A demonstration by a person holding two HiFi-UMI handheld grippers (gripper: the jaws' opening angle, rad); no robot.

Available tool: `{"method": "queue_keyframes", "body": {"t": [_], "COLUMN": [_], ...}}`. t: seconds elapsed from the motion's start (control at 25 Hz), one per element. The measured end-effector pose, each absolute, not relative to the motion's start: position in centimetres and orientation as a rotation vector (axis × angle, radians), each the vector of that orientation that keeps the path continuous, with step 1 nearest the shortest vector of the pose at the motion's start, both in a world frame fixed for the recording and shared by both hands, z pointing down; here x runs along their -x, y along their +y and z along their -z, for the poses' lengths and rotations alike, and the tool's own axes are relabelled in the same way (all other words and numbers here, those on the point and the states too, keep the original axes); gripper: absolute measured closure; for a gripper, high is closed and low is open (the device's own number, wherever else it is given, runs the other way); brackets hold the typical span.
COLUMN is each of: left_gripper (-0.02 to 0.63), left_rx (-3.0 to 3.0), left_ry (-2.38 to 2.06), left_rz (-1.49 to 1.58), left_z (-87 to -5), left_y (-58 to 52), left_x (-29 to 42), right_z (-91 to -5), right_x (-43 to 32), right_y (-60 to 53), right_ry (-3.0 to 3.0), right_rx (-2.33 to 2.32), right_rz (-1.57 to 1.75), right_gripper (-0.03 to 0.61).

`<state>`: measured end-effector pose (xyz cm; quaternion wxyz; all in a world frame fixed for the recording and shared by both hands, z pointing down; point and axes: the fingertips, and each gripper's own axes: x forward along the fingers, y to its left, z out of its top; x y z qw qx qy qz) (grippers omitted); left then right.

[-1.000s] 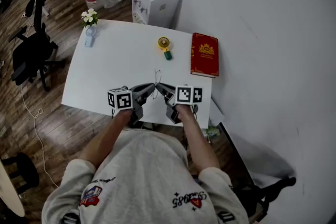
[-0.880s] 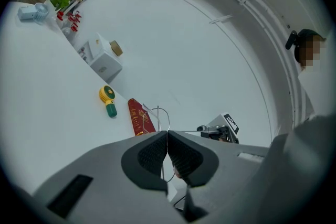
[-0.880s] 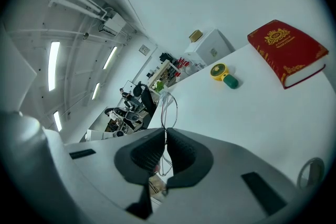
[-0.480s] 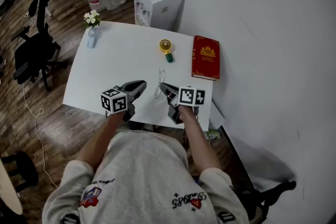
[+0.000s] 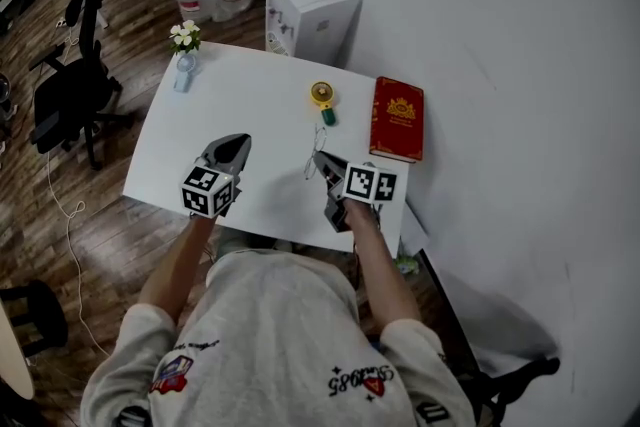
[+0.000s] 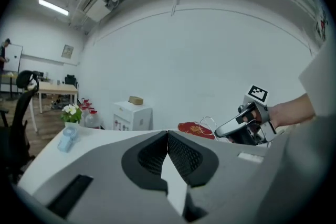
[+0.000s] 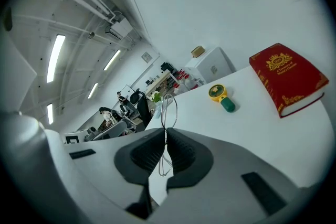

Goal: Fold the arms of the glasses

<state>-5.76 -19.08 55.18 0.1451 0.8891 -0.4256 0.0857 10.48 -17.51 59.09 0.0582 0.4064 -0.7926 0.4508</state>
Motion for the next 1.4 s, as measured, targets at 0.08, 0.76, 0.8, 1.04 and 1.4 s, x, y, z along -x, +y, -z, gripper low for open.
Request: {"method": "queue_keyframes", "body": {"t": [0.08, 0.76, 0.8, 1.04, 1.4], "left_gripper": [0.609, 0.609, 0.609, 0.609, 0.609], "left_rx": [-2.571, -2.494, -2.493, -2.489, -2.481], "left_ry": [-1.281, -1.3, -1.297, -1.28, -1.262], "left_rz": [-0.269, -0.267, -0.268, -0.275, -0.29], "left_z": [-54.8, -56.5, -56.6, -57.0, -57.7], "left_y": [-19.3, -19.8, -19.8, -19.6, -19.0], "left_x": [6.5, 7.0, 6.9, 6.8, 7.0], "right_z": [-59.0, -58.4, -58.4, -58.3, -58.6], "right_x": [-10.6, -12.0, -12.0, -12.0, -11.0], "right_y": [-17.7, -18.9, -18.9, -18.7, -17.6], "right_ry": [-2.404, -2.404, -2.405, -2.403, -2.413], "right_rx": [-1.238, -1.28, -1.281, -1.293, -1.275], "right_rz": [-1.32, -1.214, -1.209, -1.19, -1.175], "right_gripper": [0.56, 0.561, 0.561, 0.563, 0.563]}}
